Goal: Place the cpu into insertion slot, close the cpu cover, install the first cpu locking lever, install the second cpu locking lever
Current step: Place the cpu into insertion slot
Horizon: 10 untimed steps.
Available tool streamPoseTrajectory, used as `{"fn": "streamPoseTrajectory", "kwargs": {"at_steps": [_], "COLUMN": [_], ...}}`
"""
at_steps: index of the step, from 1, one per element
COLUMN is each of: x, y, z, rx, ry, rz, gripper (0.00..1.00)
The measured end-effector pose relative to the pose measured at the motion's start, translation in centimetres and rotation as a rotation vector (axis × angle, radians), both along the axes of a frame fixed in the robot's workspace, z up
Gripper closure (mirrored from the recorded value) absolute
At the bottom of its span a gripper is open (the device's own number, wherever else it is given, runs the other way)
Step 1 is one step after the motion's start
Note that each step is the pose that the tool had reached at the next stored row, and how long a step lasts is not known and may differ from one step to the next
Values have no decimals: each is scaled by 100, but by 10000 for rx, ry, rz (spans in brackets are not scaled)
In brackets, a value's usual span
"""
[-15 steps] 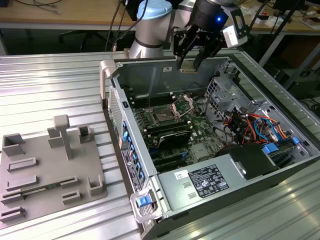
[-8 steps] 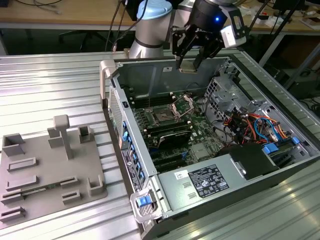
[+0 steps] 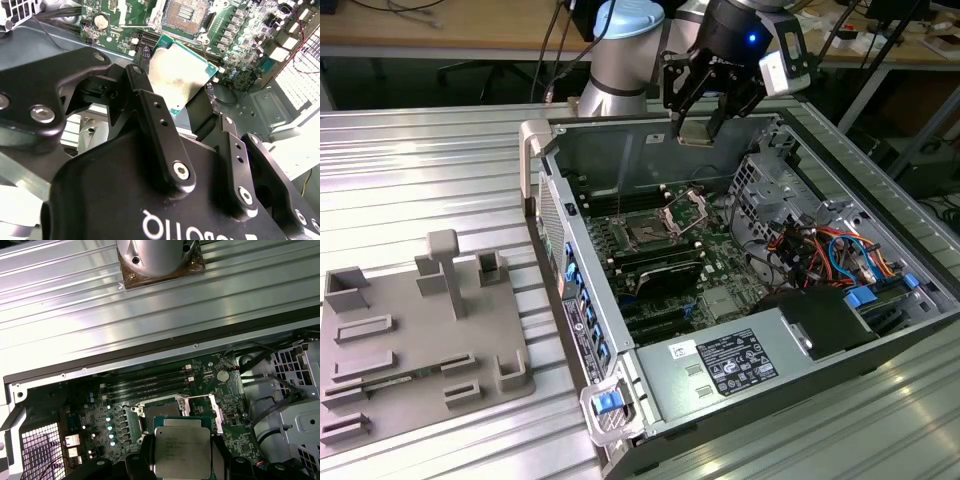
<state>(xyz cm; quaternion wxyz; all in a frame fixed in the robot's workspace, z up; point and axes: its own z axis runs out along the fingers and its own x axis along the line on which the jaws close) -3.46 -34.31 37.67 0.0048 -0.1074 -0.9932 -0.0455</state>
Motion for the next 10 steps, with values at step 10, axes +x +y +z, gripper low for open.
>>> {"fn": "streamPoseTrajectory", "kwargs": {"at_steps": [10], "x": [0], "y": [0], "z": [0], "rx": [0], "ry": [0], "rz": [-2], "gripper": [45]}}
